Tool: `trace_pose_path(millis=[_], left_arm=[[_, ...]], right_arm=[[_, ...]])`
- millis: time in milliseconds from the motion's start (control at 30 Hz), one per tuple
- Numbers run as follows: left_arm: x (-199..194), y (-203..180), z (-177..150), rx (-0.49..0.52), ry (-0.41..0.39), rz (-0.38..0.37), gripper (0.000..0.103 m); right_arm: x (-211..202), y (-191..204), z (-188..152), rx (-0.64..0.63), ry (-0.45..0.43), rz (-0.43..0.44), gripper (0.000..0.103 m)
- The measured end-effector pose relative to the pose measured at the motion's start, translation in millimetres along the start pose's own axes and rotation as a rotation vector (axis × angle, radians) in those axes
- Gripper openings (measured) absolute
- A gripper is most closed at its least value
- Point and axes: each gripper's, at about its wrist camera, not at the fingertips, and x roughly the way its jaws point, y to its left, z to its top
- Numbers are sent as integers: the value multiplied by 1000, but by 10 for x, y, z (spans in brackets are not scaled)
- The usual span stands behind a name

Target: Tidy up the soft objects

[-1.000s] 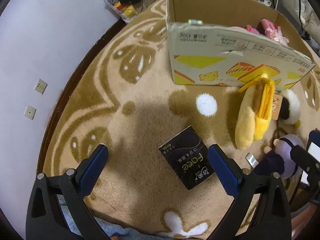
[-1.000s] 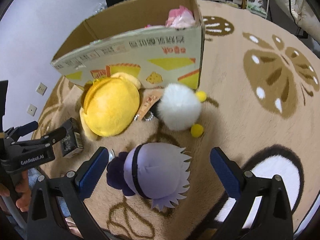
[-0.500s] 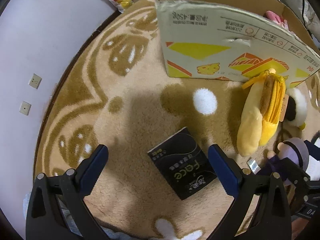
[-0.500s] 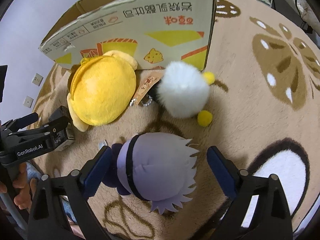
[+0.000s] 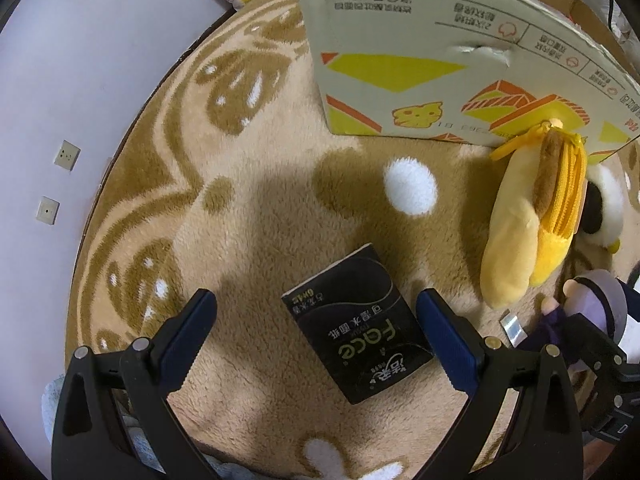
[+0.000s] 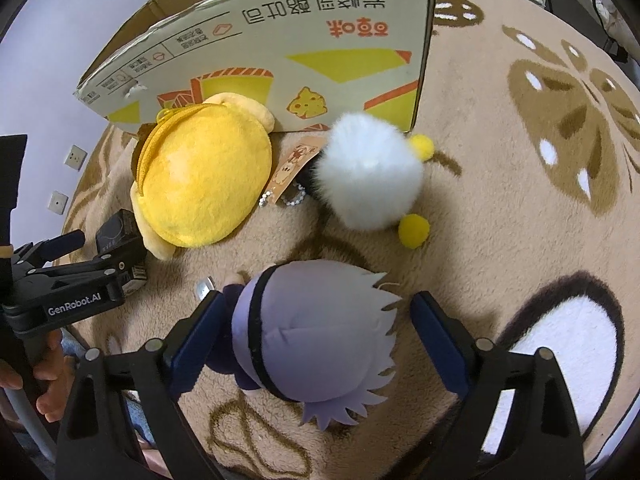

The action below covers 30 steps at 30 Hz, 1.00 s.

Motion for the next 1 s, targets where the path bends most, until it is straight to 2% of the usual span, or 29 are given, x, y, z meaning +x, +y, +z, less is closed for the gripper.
trace_pose_path(millis=[167,300,433,500,567,733,1000], left_arm=[[3,-18,-12,7,-2,5,98],[15,-56,-46,21,18,-10,82],[-5,-84,-88,32,19,-14,73],[-19,-96,-106,35,18,-27,60],[-38,-107,-127,35,16,-51,52],[-177,-173,-222,63,-54,-17,51],[-652,-106,-359,21,-270,-1,51]], right_arm=[[-47,-21,-33,-7,-7,-9,89],[-82,19,-68,-16,-7,-16,85],[-115,24,-113,16,-2,29,72],[-113,-27,-117,30,-1,37,71],[-126,-50,-116,34,-8,41,69],[-289,-84,-101,35,-90,24,67],[-727,-135,-48,6,-247,20,67]])
